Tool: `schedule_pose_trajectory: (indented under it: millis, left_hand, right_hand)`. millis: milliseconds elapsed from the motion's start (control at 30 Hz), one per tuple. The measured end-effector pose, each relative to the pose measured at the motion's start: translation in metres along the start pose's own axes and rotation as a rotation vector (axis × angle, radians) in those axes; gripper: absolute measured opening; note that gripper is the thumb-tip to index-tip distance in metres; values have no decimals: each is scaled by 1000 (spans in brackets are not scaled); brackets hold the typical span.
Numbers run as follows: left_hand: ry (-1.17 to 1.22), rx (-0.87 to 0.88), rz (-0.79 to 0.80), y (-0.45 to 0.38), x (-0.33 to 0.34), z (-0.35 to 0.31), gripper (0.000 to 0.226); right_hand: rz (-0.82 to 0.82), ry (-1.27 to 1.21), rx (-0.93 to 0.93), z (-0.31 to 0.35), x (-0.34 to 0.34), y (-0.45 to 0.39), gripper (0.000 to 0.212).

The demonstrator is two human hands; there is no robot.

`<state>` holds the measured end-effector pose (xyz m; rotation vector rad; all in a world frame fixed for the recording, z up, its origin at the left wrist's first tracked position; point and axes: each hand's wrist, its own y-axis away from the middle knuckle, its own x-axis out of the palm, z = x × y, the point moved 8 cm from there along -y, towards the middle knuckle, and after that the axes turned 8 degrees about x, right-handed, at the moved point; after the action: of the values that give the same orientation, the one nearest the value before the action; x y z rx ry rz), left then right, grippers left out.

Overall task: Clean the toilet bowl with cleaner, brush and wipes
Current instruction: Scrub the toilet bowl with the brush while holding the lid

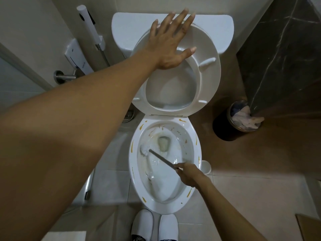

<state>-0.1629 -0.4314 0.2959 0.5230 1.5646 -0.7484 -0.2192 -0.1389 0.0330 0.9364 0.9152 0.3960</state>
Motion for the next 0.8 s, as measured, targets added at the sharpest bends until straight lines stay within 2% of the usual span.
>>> schedule_pose_trajectory:
  millis: [100, 200, 333, 433, 567, 667, 800]
  left_hand:
    - [-4, -3, 9, 0, 0, 0, 77]
    - [-6, -2, 15, -1, 0, 0, 78]
    - [-17, -7, 13, -1, 1, 1, 78]
    - [-7, -3, 13, -1, 1, 0, 78]
    - [-1, -6, 19, 0, 0, 0, 78]
    - [2, -3, 16, 0, 0, -1, 78]
    - [1, -7, 11, 0, 0, 0, 77]
  right_hand:
    - [-33, -37, -8, 4, 4, -5, 38]
    - [31, -75, 4, -4, 3, 3, 35]
    - [159, 58, 38, -11, -6, 13, 32]
    - [98, 113, 5, 2, -13, 7, 36]
    - [11, -41, -39, 12, 1, 2, 37]
    - [74, -142, 15, -1, 6, 9, 34]
    - [178, -116, 67, -12, -3, 15, 25]
